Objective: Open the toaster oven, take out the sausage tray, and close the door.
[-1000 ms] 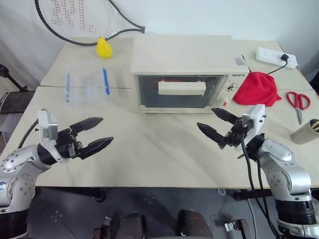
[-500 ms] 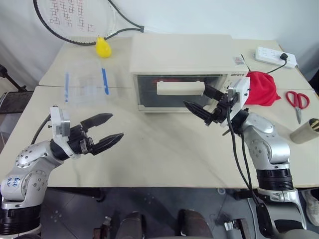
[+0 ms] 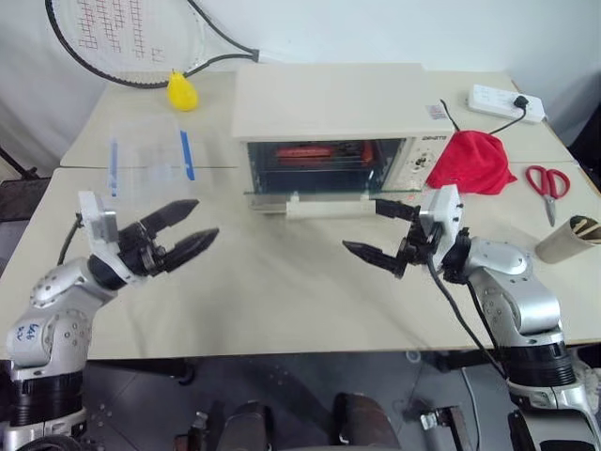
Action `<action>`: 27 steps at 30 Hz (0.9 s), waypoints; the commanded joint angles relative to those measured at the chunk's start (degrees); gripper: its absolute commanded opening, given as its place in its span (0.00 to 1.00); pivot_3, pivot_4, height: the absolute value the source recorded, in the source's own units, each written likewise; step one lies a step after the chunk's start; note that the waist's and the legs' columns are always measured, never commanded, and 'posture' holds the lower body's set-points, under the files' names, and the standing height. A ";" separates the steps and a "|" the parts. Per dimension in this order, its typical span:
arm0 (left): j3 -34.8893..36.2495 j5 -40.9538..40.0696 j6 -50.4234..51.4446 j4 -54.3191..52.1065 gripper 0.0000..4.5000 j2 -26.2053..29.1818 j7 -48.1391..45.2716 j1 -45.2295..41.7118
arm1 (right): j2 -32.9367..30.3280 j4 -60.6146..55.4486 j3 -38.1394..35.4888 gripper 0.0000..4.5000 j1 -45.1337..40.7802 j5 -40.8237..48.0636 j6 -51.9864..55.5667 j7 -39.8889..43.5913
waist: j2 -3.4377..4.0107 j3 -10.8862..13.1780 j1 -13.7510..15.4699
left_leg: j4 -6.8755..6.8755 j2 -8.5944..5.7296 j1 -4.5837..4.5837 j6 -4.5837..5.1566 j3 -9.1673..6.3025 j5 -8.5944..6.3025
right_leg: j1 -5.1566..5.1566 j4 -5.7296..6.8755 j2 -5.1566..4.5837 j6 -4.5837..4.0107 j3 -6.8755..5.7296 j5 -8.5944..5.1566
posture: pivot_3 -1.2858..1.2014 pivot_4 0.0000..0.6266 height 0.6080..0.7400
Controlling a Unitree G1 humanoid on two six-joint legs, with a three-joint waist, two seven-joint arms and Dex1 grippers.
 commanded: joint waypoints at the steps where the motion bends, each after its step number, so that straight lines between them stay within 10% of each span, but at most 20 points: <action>1: -0.91 1.06 -0.88 2.58 0.60 0.03 -0.96 -3.88 | -0.43 -3.50 0.42 1.00 0.19 -0.06 -2.81 1.61 | 0.00 0.00 -0.12 | 0.00 0.00 0.02 0.00 0.01 0.00 | 0.00 0.01 0.00 0.00 0.00 0.00 | 0.52 0.24 1.00; 10: -12.43 13.84 -9.30 19.66 0.01 -9.29 -1.08 -22.45 | -0.18 -3.06 0.50 1.00 0.11 -1.32 -4.22 1.28 | -0.08 0.04 0.02 | 0.06 -0.03 -0.02 0.00 0.50 0.01 | -0.02 0.02 0.01 0.01 -0.04 0.00 | 0.52 0.24 1.00; 27: -18.83 20.28 -9.36 20.66 0.01 -9.10 -9.55 -18.65 | -7.00 -14.28 -15.05 1.00 27.90 -2.67 -4.91 -4.32 | -0.14 0.06 2.83 | 0.12 -0.02 -0.23 0.03 0.95 0.00 | -0.50 0.21 -0.05 0.03 0.03 0.02 | 0.52 0.24 1.00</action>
